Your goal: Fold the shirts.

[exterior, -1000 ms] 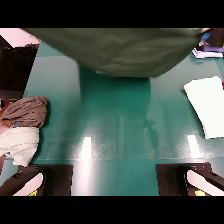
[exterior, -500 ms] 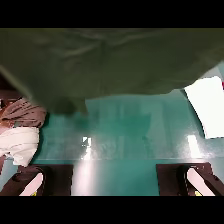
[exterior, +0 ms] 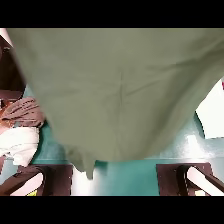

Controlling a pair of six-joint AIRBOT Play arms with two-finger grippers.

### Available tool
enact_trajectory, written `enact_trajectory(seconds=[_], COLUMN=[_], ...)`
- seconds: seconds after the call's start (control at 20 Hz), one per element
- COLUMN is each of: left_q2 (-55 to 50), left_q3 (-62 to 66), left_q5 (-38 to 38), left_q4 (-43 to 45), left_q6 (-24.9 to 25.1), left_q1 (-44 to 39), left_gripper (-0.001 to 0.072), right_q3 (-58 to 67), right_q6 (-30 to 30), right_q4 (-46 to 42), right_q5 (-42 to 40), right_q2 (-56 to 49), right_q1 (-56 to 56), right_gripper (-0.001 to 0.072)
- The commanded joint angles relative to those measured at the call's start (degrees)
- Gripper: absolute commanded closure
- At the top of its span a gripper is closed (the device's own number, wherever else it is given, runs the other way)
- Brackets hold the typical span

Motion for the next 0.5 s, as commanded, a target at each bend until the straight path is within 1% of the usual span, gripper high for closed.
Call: enact_trajectory(seconds=[0.0, 0.05, 0.15, 0.3, 0.45], left_q2=[-11.8, -15.8, -22.4, -29.3, -32.0], left_q3=[-3.6, -3.7, -3.7, -3.7, -3.7], left_q5=[-7.7, -7.5, -3.8, 4.2, 10.5], left_q4=[-6.5, -7.6, -8.1, -8.3, -9.4], left_q6=[0.1, 0.1, 0.2, 2.5, 6.4], left_q1=[0.0, 0.0, 0.0, 0.0, 0.0], left_gripper=[0.0684, 0.0684, 0.0684, 0.0683, 0.0683], right_q3=[-7.1, -9.0, -11.6, -12.3, -12.3], right_q6=[3.4, 3.4, 3.4, 3.4, 3.4], right_q4=[-2.4, -4.5, -8.9, -15.5, -17.5], right_q5=[7.0, 6.5, 2.4, -9.8, -21.9], right_q2=[-7.6, -9.8, -14.1, -19.2, -22.5], right_q1=[2.3, 4.0, 8.3, 14.6, 18.4], right_gripper=[0.0700, 0.0701, 0.0700, 0.0701, 0.0700])
